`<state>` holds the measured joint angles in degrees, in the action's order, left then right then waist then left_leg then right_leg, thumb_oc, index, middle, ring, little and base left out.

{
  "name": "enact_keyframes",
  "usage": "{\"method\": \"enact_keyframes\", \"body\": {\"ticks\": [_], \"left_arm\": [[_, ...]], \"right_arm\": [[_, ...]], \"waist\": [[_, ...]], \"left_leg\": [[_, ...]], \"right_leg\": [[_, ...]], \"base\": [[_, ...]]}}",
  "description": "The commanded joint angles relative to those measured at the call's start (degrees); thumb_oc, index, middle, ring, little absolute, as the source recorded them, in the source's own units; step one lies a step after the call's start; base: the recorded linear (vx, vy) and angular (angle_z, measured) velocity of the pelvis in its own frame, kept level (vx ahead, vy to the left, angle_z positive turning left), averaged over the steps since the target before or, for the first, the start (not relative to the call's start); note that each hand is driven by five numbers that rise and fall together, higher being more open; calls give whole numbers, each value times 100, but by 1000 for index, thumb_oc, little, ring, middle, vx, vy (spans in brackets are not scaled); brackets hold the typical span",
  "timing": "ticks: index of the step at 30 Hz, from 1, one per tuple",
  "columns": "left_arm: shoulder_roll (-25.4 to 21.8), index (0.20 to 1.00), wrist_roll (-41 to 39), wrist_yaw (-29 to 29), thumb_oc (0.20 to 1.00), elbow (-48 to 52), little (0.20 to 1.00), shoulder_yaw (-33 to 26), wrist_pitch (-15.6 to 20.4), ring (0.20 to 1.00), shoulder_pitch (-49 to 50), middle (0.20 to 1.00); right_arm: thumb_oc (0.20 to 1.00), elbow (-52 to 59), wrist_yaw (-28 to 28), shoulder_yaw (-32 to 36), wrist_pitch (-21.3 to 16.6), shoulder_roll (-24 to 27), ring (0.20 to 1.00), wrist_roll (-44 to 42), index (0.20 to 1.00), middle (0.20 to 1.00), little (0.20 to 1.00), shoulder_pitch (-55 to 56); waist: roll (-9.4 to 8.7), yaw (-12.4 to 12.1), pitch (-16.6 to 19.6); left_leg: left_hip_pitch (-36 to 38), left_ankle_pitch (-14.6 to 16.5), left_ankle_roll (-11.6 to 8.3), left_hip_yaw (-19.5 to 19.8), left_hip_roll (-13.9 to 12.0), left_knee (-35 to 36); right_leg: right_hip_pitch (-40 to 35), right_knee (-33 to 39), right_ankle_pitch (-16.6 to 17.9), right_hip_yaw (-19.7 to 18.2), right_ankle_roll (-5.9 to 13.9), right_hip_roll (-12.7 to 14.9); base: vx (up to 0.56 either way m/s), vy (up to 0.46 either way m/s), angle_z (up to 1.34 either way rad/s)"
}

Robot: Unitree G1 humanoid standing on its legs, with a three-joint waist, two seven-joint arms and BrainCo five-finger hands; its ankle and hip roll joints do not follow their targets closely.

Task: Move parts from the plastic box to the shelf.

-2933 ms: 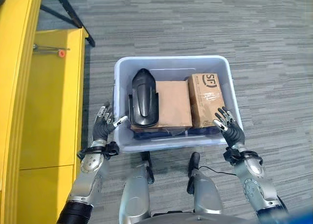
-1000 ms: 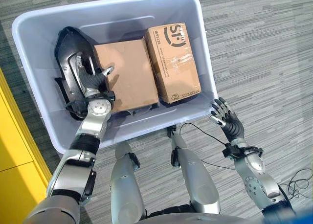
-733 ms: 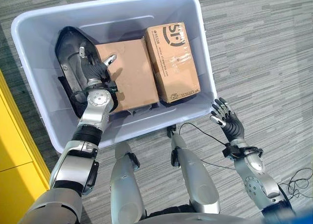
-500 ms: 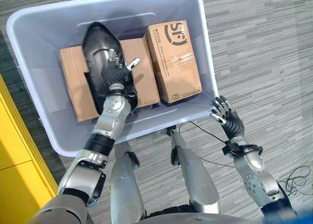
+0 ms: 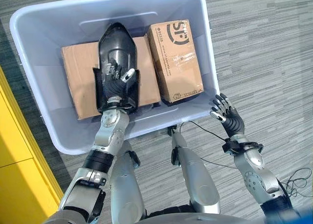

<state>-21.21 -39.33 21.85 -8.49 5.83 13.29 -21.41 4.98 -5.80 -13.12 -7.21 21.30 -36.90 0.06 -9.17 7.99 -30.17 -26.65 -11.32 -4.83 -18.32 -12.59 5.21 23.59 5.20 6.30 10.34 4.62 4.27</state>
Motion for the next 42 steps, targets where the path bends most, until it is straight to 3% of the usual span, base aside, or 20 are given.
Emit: {"method": "enact_keyframes", "body": {"ticks": [1,9,15,22,30,42], "left_arm": [[-199,1000,106,88,1000,375,1000,-356,374,1000,52,1000],[-350,1000,691,89,1000,1582,1000,-889,444,1000,949,1000],[-511,1000,1542,288,1000,1643,1000,-965,336,1000,1120,1000],[-659,1000,2398,670,1000,716,1000,-829,67,1000,783,1000],[-690,1000,2538,872,1000,-729,1000,-558,-259,1000,185,1000],[-627,1000,1831,1245,1000,-2447,1000,-592,-424,1000,-517,1000]], "right_arm": [[1000,417,44,575,-166,-26,1000,112,1000,1000,1000,246],[1000,709,161,744,-235,36,1000,134,1000,1000,1000,457],[1000,749,217,757,-265,91,1000,188,1000,1000,1000,515],[1000,611,154,710,-346,112,1000,164,1000,1000,1000,411],[1000,436,78,626,-387,88,1000,65,1000,1000,1000,328],[1000,435,-47,388,-404,191,1000,-69,1000,1000,1000,272]], "waist": [[-101,-123,37],[-48,-234,37],[-52,-266,37],[-117,-217,37],[-202,-125,37],[-310,-14,37]], "left_leg": [[362,158,-496,377,-448,-45],[297,188,-480,428,-415,-47],[298,202,-478,442,-401,-45],[338,198,-483,409,-416,-41],[361,171,-496,362,-446,-40],[290,121,-510,355,-462,-59]], "right_leg": [[-177,-206,16,-16,650,684],[-167,-195,-5,33,641,718],[-176,-191,1,44,644,728],[-185,-194,13,38,658,725],[-145,-223,17,13,659,700],[-51,-255,36,-39,655,644]], "base": [[0,0,0],[0,-2,1],[0,-2,2],[0,0,0],[0,0,0],[-1,0,0]]}}
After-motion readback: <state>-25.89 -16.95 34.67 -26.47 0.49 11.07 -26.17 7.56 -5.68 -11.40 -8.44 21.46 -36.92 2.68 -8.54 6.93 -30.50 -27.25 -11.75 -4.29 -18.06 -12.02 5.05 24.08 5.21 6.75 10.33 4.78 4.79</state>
